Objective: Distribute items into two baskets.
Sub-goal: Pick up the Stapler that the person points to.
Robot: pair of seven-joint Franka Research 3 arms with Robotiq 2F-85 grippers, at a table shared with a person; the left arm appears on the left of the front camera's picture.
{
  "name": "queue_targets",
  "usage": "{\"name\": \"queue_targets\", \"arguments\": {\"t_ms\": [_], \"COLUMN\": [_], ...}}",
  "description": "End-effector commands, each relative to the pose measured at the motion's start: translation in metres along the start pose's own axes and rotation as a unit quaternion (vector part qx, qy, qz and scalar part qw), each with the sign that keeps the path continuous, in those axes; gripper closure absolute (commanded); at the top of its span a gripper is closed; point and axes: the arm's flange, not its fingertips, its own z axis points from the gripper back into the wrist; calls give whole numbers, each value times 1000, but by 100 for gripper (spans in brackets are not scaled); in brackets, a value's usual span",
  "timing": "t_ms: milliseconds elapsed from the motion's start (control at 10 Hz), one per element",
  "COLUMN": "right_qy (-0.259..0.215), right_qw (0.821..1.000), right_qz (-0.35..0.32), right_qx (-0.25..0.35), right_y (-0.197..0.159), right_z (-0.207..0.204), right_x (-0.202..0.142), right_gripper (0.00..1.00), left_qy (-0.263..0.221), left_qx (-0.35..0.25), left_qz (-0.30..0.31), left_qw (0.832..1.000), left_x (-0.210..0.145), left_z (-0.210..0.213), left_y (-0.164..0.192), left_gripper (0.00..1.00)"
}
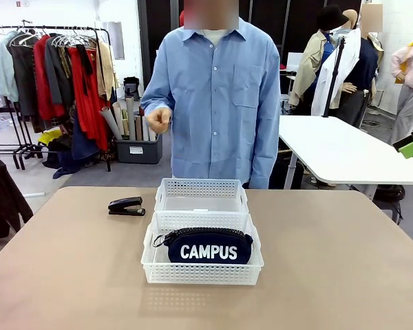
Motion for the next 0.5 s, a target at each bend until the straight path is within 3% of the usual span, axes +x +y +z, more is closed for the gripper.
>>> {"name": "queue_targets", "arguments": {"t_ms": [0, 100, 400], "right_qy": [-20, 0, 0], "right_qw": [1000, 1000, 1000], "right_qz": [24, 0, 0], "right_qx": [2, 0, 0], "right_y": [1, 0, 0], "right_z": [1, 0, 0], "right_x": [0, 0, 0], "right_gripper": [0, 0, 0], "left_qy": [-7, -7, -7], "left_qx": [-7, -7, -7], "left_qz": [-5, -5, -5], "left_qw": [1000, 1000, 1000], "left_x": [0, 0, 0], "left_z": [0, 0, 0], "left_y": [0, 0, 0], "left_gripper": [0, 0, 0]}}
